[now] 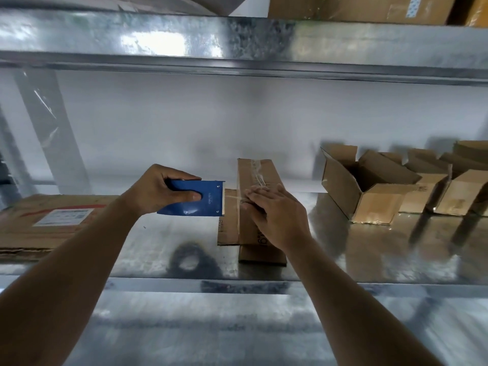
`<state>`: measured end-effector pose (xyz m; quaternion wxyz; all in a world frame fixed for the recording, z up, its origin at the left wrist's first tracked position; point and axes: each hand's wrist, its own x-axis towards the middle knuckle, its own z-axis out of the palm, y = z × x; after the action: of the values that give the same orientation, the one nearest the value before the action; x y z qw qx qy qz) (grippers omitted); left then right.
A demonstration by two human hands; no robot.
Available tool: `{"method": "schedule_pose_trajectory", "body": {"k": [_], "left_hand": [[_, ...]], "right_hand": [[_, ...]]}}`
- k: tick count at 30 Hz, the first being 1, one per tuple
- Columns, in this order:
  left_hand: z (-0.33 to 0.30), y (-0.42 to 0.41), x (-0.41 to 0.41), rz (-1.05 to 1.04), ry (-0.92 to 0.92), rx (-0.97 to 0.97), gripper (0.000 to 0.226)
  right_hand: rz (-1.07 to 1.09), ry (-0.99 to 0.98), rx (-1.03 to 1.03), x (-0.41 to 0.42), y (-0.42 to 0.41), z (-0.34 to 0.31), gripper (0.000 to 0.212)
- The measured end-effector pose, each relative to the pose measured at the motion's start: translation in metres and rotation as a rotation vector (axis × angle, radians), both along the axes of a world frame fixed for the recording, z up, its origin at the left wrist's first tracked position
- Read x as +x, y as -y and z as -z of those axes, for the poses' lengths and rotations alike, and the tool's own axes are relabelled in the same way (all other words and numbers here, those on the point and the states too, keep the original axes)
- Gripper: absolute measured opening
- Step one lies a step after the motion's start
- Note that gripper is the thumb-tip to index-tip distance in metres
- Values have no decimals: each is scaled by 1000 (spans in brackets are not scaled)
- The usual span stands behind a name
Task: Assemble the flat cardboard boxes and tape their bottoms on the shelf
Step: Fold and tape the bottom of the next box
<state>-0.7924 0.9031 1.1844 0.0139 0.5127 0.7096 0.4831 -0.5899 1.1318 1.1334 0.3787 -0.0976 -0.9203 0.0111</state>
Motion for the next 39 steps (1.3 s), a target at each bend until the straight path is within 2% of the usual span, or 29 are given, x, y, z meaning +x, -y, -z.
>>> {"method": "schedule_pose_trajectory", "body": {"k": [6,14,20,24,29,31,33,35,39], "left_hand": [[-1,-10,16,-150,-39,-64,31],[-11,-32,37,-335,-268,-177,21],[-18,-39,61,-571,-481,-238,21],[-11,-51,70,-680,-594,-321,27],[8,-48,57,-645,-566,-225,27],[18,-43,51,-624,-660,-111,25],[30,-37,42,-563,-761,39,35],[39,-30,32,-508,-839,192,42],[48,-18,14,-444,-912,317,45]], "right_hand": [[155,82,-114,-6,21,-9,65],[302,-13,-196,-25,46,-12,36],[313,-12,-168,-31,60,-16,29],[354,86,-130,-30,67,-24,28],[354,6,-170,-24,65,-19,40],[354,-25,-171,-23,65,-22,37],[346,-48,-182,-22,68,-21,35],[327,-65,-160,-20,69,-17,41],[360,-79,-18,-14,65,-17,37]]}}
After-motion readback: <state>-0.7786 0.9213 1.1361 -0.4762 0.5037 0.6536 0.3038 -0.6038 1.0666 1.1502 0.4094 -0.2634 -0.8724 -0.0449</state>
